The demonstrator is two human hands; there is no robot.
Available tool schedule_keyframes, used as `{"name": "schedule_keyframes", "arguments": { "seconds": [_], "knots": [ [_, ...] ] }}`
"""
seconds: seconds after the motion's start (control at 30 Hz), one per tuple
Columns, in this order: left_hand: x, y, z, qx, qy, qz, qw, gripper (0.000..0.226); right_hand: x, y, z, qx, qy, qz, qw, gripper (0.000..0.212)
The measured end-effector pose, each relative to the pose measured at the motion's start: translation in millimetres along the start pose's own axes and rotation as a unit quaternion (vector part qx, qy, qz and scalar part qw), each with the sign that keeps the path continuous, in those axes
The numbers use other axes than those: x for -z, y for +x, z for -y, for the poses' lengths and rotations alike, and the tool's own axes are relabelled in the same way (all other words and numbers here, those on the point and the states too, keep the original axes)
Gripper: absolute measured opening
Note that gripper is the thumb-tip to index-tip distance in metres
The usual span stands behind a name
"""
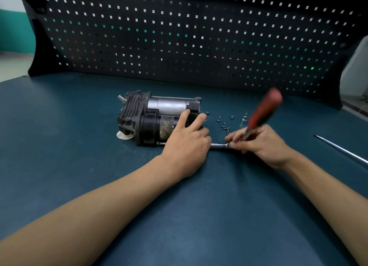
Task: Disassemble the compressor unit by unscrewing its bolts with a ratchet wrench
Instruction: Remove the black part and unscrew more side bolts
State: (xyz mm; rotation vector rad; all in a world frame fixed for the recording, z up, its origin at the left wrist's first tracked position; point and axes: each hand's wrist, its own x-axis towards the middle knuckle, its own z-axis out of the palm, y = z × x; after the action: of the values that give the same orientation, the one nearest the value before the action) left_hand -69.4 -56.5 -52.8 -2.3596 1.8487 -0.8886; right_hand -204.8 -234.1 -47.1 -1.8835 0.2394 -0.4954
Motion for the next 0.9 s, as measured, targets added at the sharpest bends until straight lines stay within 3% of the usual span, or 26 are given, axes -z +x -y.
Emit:
{"name": "schedule_keyframes", "arguments": {
  "seconds": [0.13, 0.3, 0.43, 0.6, 0.7, 0.9],
  "knots": [
    [0.7, -0.6, -0.1, -0.007, 0.005, 0.005, 1.0, 0.033, 2.1, -5.2, -6.3, 0.037, -0.063, 0.098, 0.993, 0.014],
    [4.2, 0.3, -0.9, -0.005, -0.001, 0.014, 1.0, 0.038, 2.5, -5.3, -7.3, 0.028, 0.001, 0.097, 0.995, 0.007],
    [5.7, 1.6, -1.7, 0.004, -0.011, 0.018, 1.0, 0.035, 0.4, -3.3, -6.1, 0.007, 0.005, 0.055, 0.998, 0.017],
    [5.9, 3.5, -2.7, 0.014, -0.028, 0.015, 0.999, 0.033, -5.9, 10.4, 3.0, -0.117, 0.081, -0.042, 0.989, 0.03],
    [6.1, 3.2, -3.0, 0.013, -0.025, 0.017, 0.999, 0.033, -10.8, 17.3, 6.6, -0.142, 0.099, -0.082, 0.982, 0.031],
    [5.4, 3.2, -2.9, 0.015, -0.022, 0.017, 1.0, 0.034, -11.6, 25.1, 7.8, -0.189, 0.054, -0.077, 0.977, 0.032]
  ]
}}
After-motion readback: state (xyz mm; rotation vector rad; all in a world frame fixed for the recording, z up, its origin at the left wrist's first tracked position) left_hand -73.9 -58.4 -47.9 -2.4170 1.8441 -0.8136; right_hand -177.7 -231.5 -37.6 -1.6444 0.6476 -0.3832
